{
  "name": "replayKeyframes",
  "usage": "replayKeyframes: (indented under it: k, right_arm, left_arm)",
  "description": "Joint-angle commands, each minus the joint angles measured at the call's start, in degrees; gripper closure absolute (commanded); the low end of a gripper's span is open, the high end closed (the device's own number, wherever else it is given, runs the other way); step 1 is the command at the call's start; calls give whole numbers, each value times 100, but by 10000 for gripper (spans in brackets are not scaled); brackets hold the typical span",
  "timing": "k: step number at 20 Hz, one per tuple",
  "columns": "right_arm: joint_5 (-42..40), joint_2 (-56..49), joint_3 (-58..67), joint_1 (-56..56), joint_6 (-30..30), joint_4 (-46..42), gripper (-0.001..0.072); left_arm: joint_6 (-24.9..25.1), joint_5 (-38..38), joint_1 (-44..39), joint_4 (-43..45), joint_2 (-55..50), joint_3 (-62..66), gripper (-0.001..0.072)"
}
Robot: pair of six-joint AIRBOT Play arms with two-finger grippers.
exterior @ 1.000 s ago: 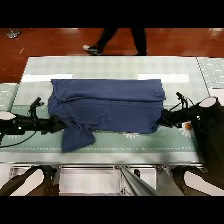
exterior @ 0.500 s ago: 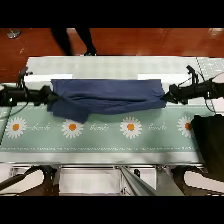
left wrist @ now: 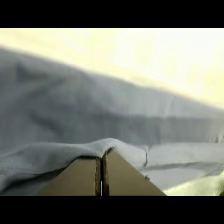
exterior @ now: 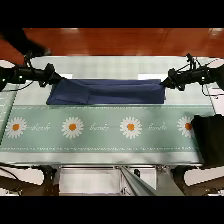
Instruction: Fold the shirts.
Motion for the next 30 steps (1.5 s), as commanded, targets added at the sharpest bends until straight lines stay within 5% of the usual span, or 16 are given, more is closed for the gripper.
replayKeyframes:
  k: [1, 2, 3, 4, 5, 9, 11, 17, 21, 25, 26, 27, 28, 29, 30]
  right_arm:
    - [-122, -503, 426, 57, 120, 92, 693]
    - [-133, -584, 479, 57, 120, 149, 687]
    - [-162, -623, 490, 35, 114, 269, 473]
    - [-155, -623, 494, -26, 50, 356, 154]
    - [-24, -619, 564, -142, -59, 400, 88]
    - [807, -621, 748, -820, -61, 11, 90]
    - [966, -623, 745, -824, 295, -922, 90]
    - [960, -894, 748, -284, 391, -1080, 90]
    - [927, -1119, 925, 118, 417, -885, 90]
    - [940, -1268, 1014, 387, 407, -393, 107]
    - [1027, -1268, 1021, 424, 339, -304, 268]
    - [1174, -1261, 1021, 420, 229, -236, 612]
    - [1379, -1233, 1023, 417, 142, -203, 694]
    - [1574, -1126, 1023, 407, 59, -286, 694]
    - [1700, -942, 1016, 396, 17, -520, 695]
  left_arm:
    - [-164, 68, -103, 2, -511, 374, 680]
    - [-173, 68, -98, -17, -553, 376, 674]
    - [-173, 61, -81, -17, -557, 378, 530]
    - [-168, -116, -20, -9, -553, 444, 74]
    - [-168, -450, 101, 48, -555, 595, 4]
    - [-745, -2358, 874, 1563, -365, 1222, 5]
    - [-463, -2782, 1029, 1893, 9, 940, 5]
    - [79, -505, 494, 1237, 2420, -1733, 5]
    - [160, -66, -341, 920, 3499, -2780, 6]
    - [157, 140, -1274, 920, 3375, -2822, 7]
    - [157, 275, -1434, 887, 3307, -2822, 7]
    - [157, 393, -1556, 761, 3224, -2820, 11]
    - [160, 472, -1631, 603, 3145, -2820, 137]
    - [164, 501, -1670, 431, 3073, -2820, 533]
    - [310, 516, -1690, 240, 3036, -2820, 678]
